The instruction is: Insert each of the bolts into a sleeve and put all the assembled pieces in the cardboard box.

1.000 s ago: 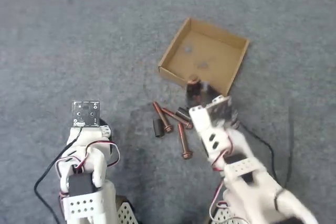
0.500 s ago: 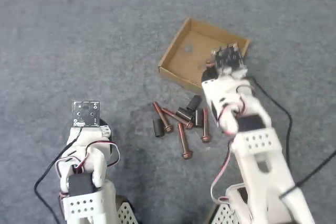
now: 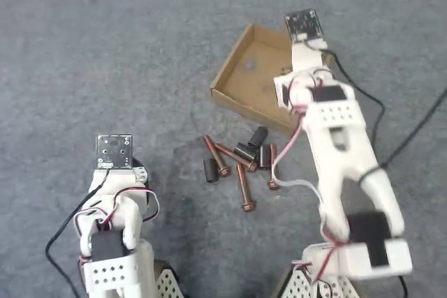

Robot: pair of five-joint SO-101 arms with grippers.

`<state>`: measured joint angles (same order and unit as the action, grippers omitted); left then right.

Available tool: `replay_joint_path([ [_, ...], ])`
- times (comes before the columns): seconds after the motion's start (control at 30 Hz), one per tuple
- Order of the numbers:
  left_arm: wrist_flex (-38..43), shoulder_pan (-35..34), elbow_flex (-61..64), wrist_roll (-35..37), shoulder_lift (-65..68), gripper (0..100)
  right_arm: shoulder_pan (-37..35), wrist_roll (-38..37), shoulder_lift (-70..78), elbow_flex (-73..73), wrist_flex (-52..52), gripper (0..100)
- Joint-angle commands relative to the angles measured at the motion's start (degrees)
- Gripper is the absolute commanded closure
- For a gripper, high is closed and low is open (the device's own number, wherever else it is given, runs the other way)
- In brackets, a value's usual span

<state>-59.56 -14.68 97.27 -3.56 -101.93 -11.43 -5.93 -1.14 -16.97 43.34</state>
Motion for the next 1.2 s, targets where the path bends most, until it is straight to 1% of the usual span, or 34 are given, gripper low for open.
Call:
replay_joint_path([
  [0.0,-0.18,-0.35,-0.48,-0.62,0.97,99,1.01,0.70,6.64,12.04,0.66,99.3],
  [0.23,0.00,-0.35,-0.48,-0.62,0.97,99,2.68,0.26,23.34,25.58,1.10,99.3],
  [0.43,0.09,-0.35,-0.48,-0.70,0.97,99,3.74,0.53,31.78,37.80,10.24,99.0],
  [0.5,0.09,-0.35,-0.48,-0.70,0.97,99,3.82,0.53,33.19,41.67,13.67,95.2],
  [0.6,0.09,-0.35,-0.48,-0.70,0.97,99,3.74,0.53,33.89,44.66,17.36,86.4],
  [0.67,0.09,-0.35,-0.48,-0.70,0.97,99,3.56,0.35,33.71,45.01,18.24,84.3],
  [0.77,0.09,-0.35,-0.48,-0.70,0.97,99,3.74,0.44,32.04,45.01,19.30,89.4],
  [0.87,0.09,-0.35,-0.48,-0.70,0.97,99,4.26,0.53,28.26,44.92,21.76,99.5],
  [0.93,0.09,-0.35,-0.48,-0.70,0.97,99,4.26,0.53,25.54,44.92,25.27,98.0],
  [1.1,0.18,-0.35,-0.48,-0.70,0.97,99,4.00,0.70,20.97,44.92,35.82,99.3],
  [1.17,0.18,-0.35,-0.48,-0.70,0.97,99,4.26,2.20,19.38,44.75,40.22,99.3],
])
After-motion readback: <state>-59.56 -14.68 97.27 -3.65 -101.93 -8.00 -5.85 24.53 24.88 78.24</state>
